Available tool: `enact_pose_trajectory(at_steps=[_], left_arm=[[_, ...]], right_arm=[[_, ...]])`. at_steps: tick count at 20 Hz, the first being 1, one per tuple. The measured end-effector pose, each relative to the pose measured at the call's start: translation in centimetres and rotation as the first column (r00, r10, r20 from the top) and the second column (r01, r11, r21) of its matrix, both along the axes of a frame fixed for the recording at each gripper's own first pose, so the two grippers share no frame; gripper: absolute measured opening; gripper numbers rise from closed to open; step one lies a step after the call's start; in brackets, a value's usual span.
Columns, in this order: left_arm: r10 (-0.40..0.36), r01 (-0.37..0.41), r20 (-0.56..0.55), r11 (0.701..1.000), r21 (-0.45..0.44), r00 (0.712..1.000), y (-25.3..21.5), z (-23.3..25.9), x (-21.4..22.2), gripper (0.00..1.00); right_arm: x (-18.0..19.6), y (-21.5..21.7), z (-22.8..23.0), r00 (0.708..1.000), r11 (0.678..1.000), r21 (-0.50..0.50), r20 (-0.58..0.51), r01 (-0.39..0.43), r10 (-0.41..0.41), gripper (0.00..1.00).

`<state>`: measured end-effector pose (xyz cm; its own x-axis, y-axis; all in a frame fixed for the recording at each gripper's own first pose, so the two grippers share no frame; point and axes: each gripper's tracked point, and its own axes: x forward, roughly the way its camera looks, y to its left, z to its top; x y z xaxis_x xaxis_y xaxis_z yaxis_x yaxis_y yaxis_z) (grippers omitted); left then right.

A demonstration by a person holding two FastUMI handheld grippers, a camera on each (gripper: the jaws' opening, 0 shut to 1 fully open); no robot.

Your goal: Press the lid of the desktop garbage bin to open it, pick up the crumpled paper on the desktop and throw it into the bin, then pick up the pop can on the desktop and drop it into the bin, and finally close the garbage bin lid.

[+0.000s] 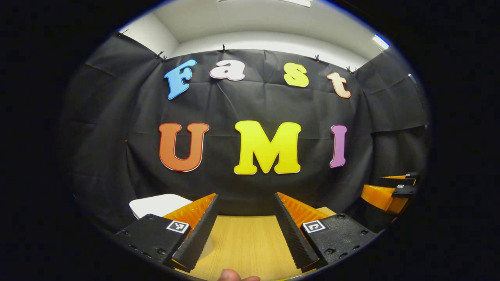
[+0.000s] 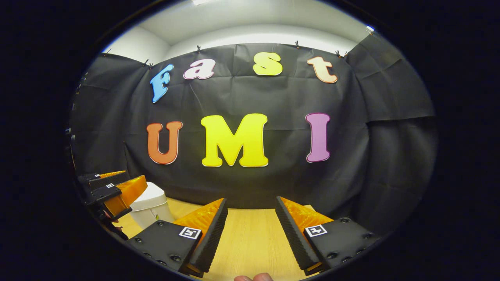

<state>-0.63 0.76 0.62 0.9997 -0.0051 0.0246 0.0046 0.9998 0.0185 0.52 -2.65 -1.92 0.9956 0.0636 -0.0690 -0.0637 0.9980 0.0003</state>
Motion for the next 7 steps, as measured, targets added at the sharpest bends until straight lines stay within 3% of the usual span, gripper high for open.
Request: enact_pose_trajectory(at_steps=[2, 3, 7], left_arm=[[-0.011, 0.011, 0.009, 1.000, -0.001, 1.000, -0.95, 0.23, -0.72, 0.90], [-0.013, 0.013, 0.011, 1.000, 0.000, 1.000, -1.08, 0.36, -0.88, 0.90], [-0.007, 0.007, 0.001, 1.000, 0.001, 1.000, -1.10, 0.17, -1.27, 0.90]], right_arm=[[-0.39, 0.00, 0.19, 1.000, 1.000, -0.009, 0.011, 0.002, -0.002, 0.76], [-0.53, -0.06, 0.33, 1.000, 1.000, -0.013, 0.015, 0.005, -0.005, 0.81], [-0.86, -0.71, 0.86, 0.999, 0.999, -0.013, 0.040, 0.037, -0.037, 0.81]])
